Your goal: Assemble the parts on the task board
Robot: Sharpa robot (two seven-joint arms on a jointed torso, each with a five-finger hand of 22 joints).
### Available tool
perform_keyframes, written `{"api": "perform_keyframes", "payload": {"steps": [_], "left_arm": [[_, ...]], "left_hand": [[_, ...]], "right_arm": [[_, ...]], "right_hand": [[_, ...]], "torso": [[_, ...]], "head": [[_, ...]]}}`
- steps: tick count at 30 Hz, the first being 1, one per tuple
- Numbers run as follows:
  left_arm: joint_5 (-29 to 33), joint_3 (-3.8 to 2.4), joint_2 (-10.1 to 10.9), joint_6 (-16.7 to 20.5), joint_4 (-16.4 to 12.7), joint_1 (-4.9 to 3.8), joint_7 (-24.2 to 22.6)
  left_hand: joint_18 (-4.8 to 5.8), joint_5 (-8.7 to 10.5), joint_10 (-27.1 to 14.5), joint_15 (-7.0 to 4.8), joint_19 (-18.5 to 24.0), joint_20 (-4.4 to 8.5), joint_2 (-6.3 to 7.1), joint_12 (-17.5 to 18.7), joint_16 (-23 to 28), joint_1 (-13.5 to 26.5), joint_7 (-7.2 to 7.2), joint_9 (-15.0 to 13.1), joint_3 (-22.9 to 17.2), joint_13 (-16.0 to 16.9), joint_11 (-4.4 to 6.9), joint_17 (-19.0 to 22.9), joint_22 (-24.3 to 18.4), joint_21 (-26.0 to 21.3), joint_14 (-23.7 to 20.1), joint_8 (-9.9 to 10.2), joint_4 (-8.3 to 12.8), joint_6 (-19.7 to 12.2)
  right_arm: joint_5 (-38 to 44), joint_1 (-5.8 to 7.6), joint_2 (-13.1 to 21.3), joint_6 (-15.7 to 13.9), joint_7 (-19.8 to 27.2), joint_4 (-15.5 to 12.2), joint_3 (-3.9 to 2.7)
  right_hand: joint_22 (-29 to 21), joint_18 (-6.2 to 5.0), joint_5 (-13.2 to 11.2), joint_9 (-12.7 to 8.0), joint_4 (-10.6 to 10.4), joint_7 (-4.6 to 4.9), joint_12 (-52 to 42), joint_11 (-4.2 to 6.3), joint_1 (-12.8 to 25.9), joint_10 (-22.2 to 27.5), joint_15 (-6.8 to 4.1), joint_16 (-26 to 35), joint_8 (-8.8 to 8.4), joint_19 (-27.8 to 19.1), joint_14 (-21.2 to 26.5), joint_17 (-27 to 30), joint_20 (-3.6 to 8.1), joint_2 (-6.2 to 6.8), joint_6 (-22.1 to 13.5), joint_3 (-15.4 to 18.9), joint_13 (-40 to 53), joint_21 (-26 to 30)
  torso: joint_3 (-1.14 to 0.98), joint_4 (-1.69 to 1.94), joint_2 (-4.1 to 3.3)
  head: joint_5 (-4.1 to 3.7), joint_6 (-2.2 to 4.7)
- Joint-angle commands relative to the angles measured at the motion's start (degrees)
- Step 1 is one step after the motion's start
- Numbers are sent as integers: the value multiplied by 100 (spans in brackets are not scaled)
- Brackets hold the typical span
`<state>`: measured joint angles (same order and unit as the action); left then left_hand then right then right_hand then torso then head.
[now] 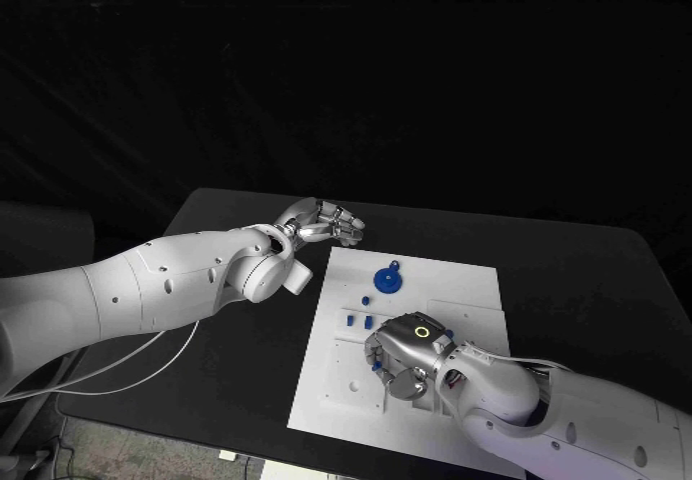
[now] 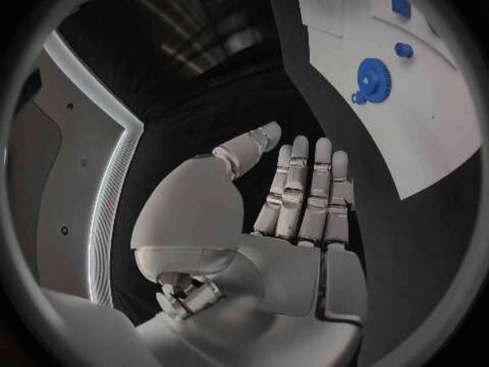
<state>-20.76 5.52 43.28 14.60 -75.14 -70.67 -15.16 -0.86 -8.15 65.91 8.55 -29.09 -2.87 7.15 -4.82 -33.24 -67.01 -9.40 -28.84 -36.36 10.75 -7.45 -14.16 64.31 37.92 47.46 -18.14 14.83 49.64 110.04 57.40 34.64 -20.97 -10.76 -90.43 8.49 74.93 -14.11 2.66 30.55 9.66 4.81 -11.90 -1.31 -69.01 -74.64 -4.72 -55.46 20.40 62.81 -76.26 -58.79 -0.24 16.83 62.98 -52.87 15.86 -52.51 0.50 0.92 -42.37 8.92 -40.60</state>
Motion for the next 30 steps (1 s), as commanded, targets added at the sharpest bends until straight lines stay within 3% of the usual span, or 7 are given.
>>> {"api": "perform_keyframes", "payload": {"steps": [1, 13, 23, 30], "left_arm": [[8, -3, -5, -43, -13, -6, -55], [5, -3, -7, -62, -11, -6, -47], [5, -3, 2, -75, -12, -5, -40], [4, -3, 0, -75, -13, -5, -40]], "left_hand": [[-97, -21, 21, 13, -41, -5, 1, 19, 33, -49, 1, 7, -12, -8, -23, -10, 7, -30, 23, -20, 3, -41], [-96, -19, 19, 14, -41, -6, 1, 19, 40, -51, 0, 8, -10, -12, -25, -16, 8, -35, 22, -20, 3, -43], [-96, -17, 18, 15, -42, -7, 0, 20, 46, -51, 0, 8, -8, -15, -26, -20, 9, -38, 22, -21, 3, -44], [-96, -16, 17, 15, -42, -7, -1, 20, 49, -53, 0, 8, -8, -17, -26, -23, 9, -41, 22, -21, 3, -45]], "right_arm": [[64, -12, -7, 10, -26, 6, 7], [114, -12, -77, 293, -76, 96, 8], [264, -20, -78, 187, -197, 103, 11], [160, -23, -111, 287, -114, 112, 12]], "right_hand": [[122, -89, 21, 5, -4, 5, -15, 8, -26, -230, -37, -6, -3, -14, 22, 0, 46, -27, 10, -3, 7, -33], [121, -89, 21, 5, -5, 6, -9, 7, -26, -229, -37, -5, -5, -14, 21, 0, 46, -28, 10, -3, 8, -35], [121, -89, 22, 6, -3, 6, -5, 7, -28, -229, -36, -5, -7, -16, 22, 1, 46, -27, 9, -3, 9, -37], [121, -89, 21, 7, -2, 5, -3, 7, -28, -231, -36, -6, -6, -17, 21, 1, 46, -23, 11, -2, 11, -38]], "torso": [[1, 1, 0], [5, 3, 0], [3, 3, 1], [1, 1, 1]], "head": [[0, 4], [-3, -4], [-14, -11], [-15, -18]]}}
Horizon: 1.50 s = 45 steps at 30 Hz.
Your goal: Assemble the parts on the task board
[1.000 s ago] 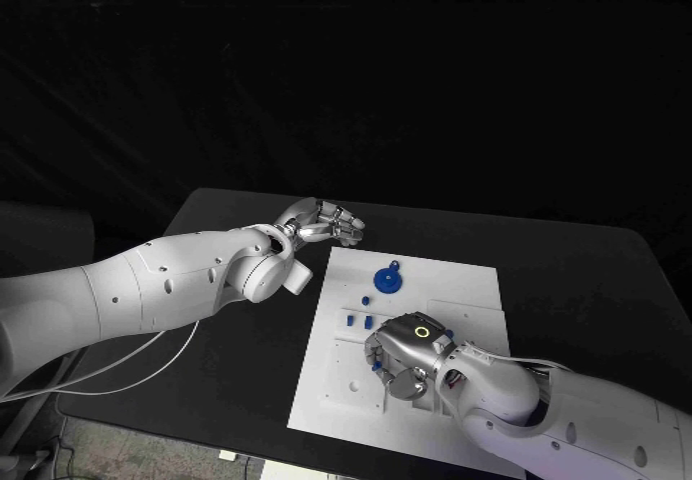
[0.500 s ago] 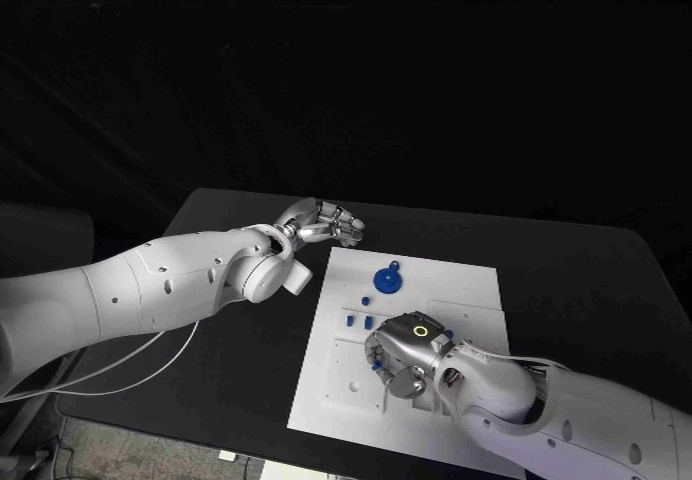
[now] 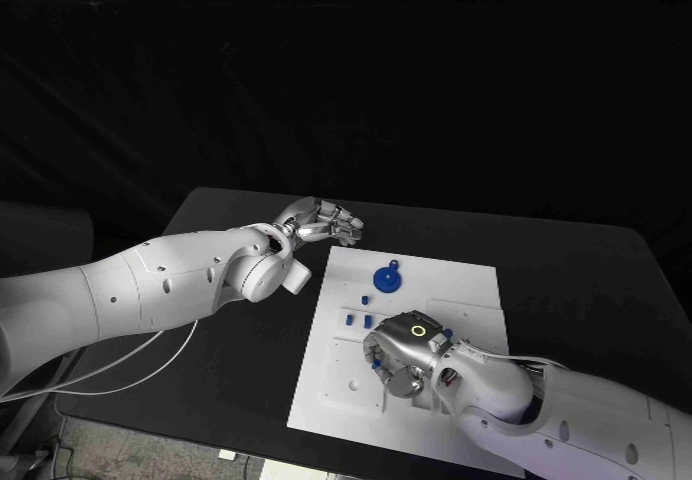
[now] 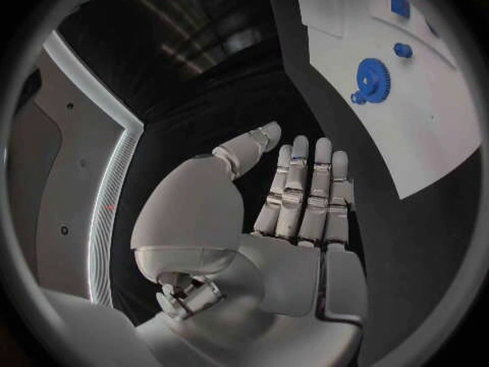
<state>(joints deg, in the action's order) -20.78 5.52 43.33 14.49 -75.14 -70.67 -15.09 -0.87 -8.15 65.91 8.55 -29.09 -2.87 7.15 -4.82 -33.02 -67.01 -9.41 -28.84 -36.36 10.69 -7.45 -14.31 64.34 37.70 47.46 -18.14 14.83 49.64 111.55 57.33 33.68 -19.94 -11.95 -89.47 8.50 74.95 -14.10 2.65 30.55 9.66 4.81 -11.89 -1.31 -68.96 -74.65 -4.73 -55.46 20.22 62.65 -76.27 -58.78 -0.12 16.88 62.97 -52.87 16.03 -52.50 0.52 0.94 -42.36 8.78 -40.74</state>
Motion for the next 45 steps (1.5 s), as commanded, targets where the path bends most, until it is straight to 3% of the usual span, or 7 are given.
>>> {"api": "perform_keyframes", "payload": {"steps": [1, 17, 24, 30, 35, 39, 45], "left_arm": [[6, -3, -7, -64, -14, -5, -47], [5, -3, 4, -66, -7, -5, -43], [5, -3, 10, -75, -8, -5, -39], [5, -3, 18, -70, 0, -5, -37], [5, -2, 17, -77, 22, -5, -35], [5, -2, 23, -71, 60, -5, -44], [5, -1, 29, -84, 93, -4, -50]], "left_hand": [[-96, -16, 17, 15, -42, -7, -1, 20, 28, -53, 0, 8, -8, -11, -26, -9, 6, -20, 23, -21, 3, -45], [-96, -14, 16, 16, -44, -8, 0, 20, 36, -53, -1, 9, -5, -15, -27, -16, 7, -24, 23, -21, 2, -47], [-96, -13, 15, 17, -45, -8, 1, 20, 39, -53, -2, 9, -4, -16, -28, -18, 8, -26, 22, -21, 2, -48], [-96, -12, 13, 17, -45, -8, 1, 21, 42, -53, -3, 10, -3, -18, -28, -20, 8, -27, 21, -21, 2, -49], [-96, -11, 12, 17, -46, -8, 2, 21, 45, -54, -3, 10, -2, -19, -29, -22, 8, -29, 20, -20, 2, -50], [-97, -11, 11, 18, -49, -8, 1, 22, 47, -56, -4, 11, -3, -20, -29, -23, 9, -29, 20, -20, 2, -51], [-98, -11, 10, 18, -51, -8, 0, 22, 50, -58, -4, 11, -3, -22, -29, -26, 10, -30, 20, -20, 3, -52]], "right_arm": [[1, -15, -24, 255, 14, 22, 12], [-411, -14, -69, 290, 183, 151, 49], [-472, -14, -13, 36, 167, 143, 50], [-705, -12, 113, -280, 226, 72, 49], [-1070, 18, 347, -469, 335, -146, 36], [-1557, 151, 569, -475, 463, -345, -76], [-2499, 461, 1110, 118, 744, -541, -438]], "right_hand": [[118, -90, 20, 7, -3, 6, -2, 6, -30, -229, -35, -5, 11, -2, 22, 1, 33, -27, 11, 1, -6, -39], [120, -90, 85, -126, 158, 273, 412, -244, 394, 370, 203, 45, -332, -223, 152, 51, -80, 10, -586, 537, -95, -27], [116, -90, 81, -150, 208, 311, 477, -274, 450, 459, 233, 36, -376, -239, 164, 57, -83, 22, -677, 665, -106, -32], [122, -73, 52, -232, 495, 471, 718, -437, 680, 879, 386, 122, -566, -503, 439, 98, -163, 36, -1069, 1017, -208, 55], [120, -71, 67, -236, 553, 488, 728, -476, 809, 950, 431, 126, -561, -584, 518, 116, -202, 39, -1102, 1180, -248, 75], [116, -90, 89, -230, 496, 477, 663, -452, 821, 884, 407, 92, -531, -563, 507, 126, -215, 33, -1082, 1186, -249, 59], [114, -90, 222, -235, 395, 476, 587, -429, 762, 856, 388, 40, -506, -522, 482, 155, -210, 29, -1088, 1173, -268, 30]], "torso": [[-1, -3, 0], [2, -2, 0], [0, -4, 0], [-4, -5, 2], [-3, -11, 5], [-8, -11, 6], [-3, -13, 4]], "head": [[2, -3], [-4, -15], [-11, -10], [-37, 5], [-66, 40], [-94, 78], [-178, 156]]}}
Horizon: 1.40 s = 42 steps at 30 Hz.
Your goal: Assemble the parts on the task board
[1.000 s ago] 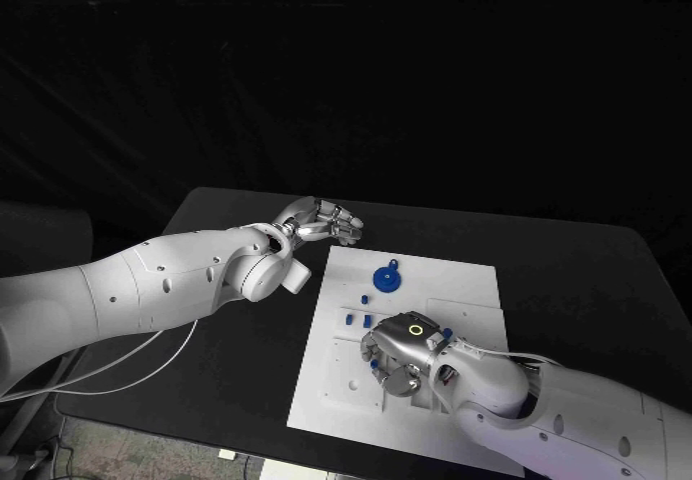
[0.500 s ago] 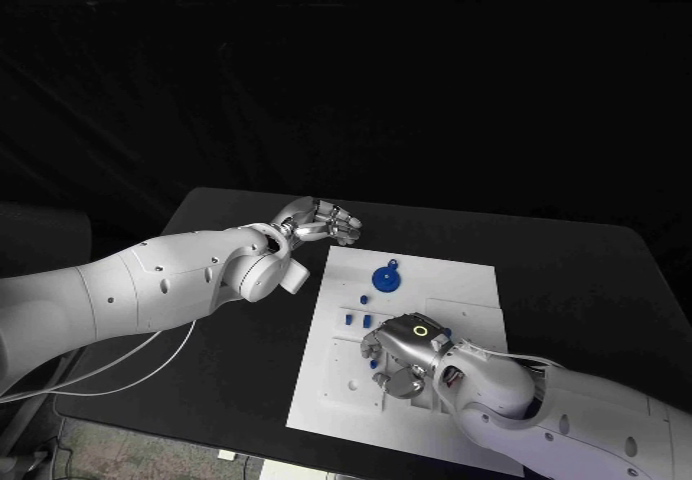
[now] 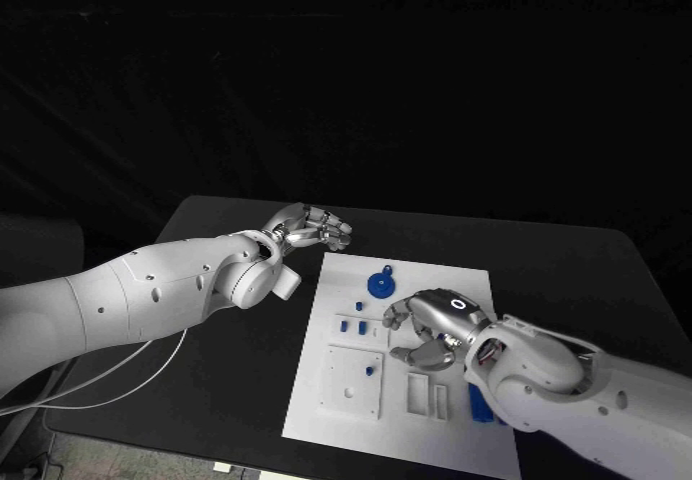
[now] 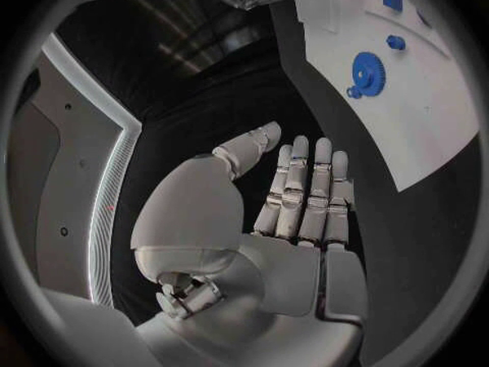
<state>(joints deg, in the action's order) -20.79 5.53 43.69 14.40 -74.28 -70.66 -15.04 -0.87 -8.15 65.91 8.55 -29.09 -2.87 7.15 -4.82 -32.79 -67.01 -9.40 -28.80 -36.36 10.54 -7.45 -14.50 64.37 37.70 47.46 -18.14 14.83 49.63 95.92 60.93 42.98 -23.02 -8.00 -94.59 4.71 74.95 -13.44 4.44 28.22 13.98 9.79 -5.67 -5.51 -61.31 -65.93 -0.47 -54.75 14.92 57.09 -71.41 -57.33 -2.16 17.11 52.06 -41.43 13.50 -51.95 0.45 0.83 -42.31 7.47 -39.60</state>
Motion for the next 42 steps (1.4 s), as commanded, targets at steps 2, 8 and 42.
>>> {"api": "perform_keyframes", "payload": {"steps": [2, 8, 42], "left_arm": [[6, -2, -15, -80, 23, -5, -56], [6, -2, -57, -102, 63, 4, -63], [6, -1, -26, -157, 54, 17, -79]], "left_hand": [[-99, -12, 10, 18, -52, -7, 0, 22, 28, -59, -4, 6, -3, -7, -29, -8, 7, -30, 20, -21, 3, -52], [-99, -12, 10, 17, -54, -7, -2, 22, 30, -61, -5, 6, -4, -8, -30, -10, 8, -31, 21, -21, 3, -52], [-103, -11, 8, 19, -67, -9, -15, 21, 44, -52, -8, 8, 2, -16, -32, -24, 11, -35, 22, -20, -7, -57]], "right_arm": [[-1031, 240, 335, 685, 434, -11, -74], [-595, 384, 695, 1147, 387, 12, -167], [519, 181, 535, 1200, 48, 315, 32]], "right_hand": [[117, -156, 246, -17, -30, 5, -40, -25, 5, 37, -22, -52, 13, 22, 11, 22, -9, -3, -38, 125, -40, -31], [117, -156, 524, -32, -18, -105, -69, -54, 14, 134, 7, -94, 40, -12, 67, 60, -24, -33, -56, 418, -95, -43], [115, -156, -164, -5, -548, -166, -581, 115, -561, -213, -160, -403, 274, 283, -191, 202, 137, -210, 61, 259, -113, -134]], "torso": [[4, -4, 0], [1, 5, -4], [5, 15, -9]], "head": [[-65, 61], [-173, 164], [-201, 77]]}}
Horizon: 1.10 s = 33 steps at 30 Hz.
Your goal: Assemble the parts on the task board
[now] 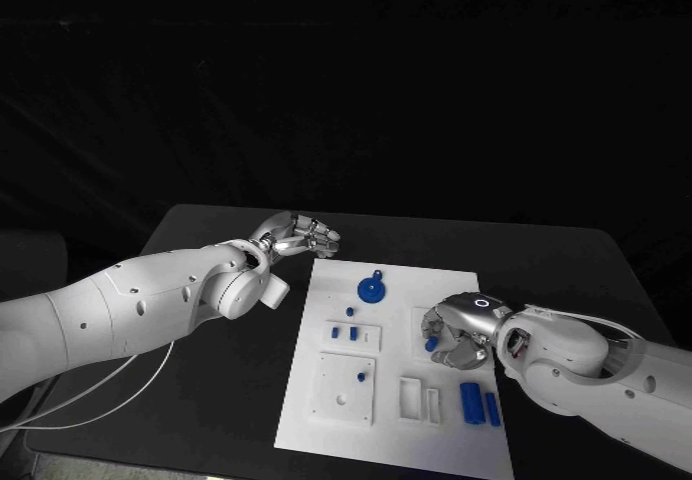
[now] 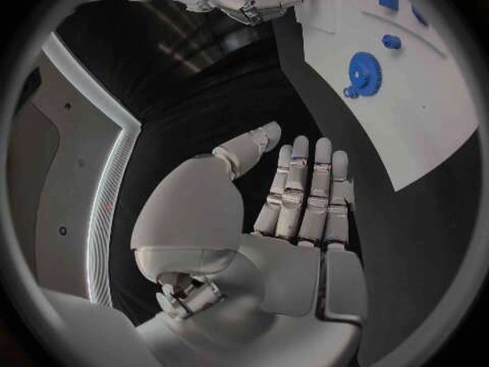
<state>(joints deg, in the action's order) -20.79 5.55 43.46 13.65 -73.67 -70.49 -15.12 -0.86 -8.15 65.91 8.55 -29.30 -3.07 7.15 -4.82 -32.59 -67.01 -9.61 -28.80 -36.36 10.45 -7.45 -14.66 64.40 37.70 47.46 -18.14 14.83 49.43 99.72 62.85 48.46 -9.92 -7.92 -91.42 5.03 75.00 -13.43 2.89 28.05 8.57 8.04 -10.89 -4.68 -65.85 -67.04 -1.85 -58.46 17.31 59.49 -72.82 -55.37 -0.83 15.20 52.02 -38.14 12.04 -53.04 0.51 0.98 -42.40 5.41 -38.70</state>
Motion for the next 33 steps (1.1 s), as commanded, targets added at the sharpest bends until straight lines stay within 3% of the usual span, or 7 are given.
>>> {"api": "perform_keyframes", "payload": {"steps": [1, 12, 22, 33], "left_arm": [[6, -3, -4, -82, -7, 0, -70], [6, -3, -2, -100, 1, 2, -70], [6, -3, 0, -115, 5, 3, -65], [6, -3, 1, -115, 11, 8, -72]], "left_hand": [[-103, -11, 8, 19, -47, 11, -16, 21, 24, -52, 13, 9, 2, -7, -32, -8, 8, -36, 22, -20, -7, -36], [-105, -10, 9, 19, -52, 11, -20, 21, 28, -49, 13, 9, 3, -9, -32, -12, 9, -36, 23, -21, -11, -36], [-106, -10, 9, 19, -56, 11, -24, 20, 31, -46, 13, 9, 5, -11, -32, -15, 10, -37, 24, -22, -14, -36], [-109, -12, 9, 19, -59, 12, -27, 20, 35, -50, 14, 10, 4, -13, -31, -20, 11, -39, 25, -22, -12, -37]], "right_arm": [[139, -15, -16, -122, 40, 1, 0], [187, -49, -58, -187, 21, 8, 2], [489, -85, -87, -500, -162, 1, 2], [584, -91, -69, -704, -155, -11, 0]], "right_hand": [[110, -157, -8, 15, -14, 17, -96, 50, -133, -153, -39, -37, 50, 52, -61, 10, 9, -27, 90, -106, 53, -33], [108, -157, -9, 16, -99, 29, -236, 121, -175, -270, -108, -58, 106, 107, -128, 31, 36, -96, 214, -326, 170, -83], [106, -157, -7, 81, -41, -114, -480, 260, -397, -541, -241, -94, 275, 169, -207, 34, 85, -322, 552, -789, 367, -131], [107, -157, -9, 115, 26, -157, -605, 306, -398, -576, -288, -114, 316, 234, -247, 29, 110, -281, 663, -1061, 536, -189]], "torso": [[-2, -1, 0], [-1, -1, 2], [-1, -1, 1], [0, -1, 2]], "head": [[7, -15], [7, -35], [4, -54], [12, -66]]}}
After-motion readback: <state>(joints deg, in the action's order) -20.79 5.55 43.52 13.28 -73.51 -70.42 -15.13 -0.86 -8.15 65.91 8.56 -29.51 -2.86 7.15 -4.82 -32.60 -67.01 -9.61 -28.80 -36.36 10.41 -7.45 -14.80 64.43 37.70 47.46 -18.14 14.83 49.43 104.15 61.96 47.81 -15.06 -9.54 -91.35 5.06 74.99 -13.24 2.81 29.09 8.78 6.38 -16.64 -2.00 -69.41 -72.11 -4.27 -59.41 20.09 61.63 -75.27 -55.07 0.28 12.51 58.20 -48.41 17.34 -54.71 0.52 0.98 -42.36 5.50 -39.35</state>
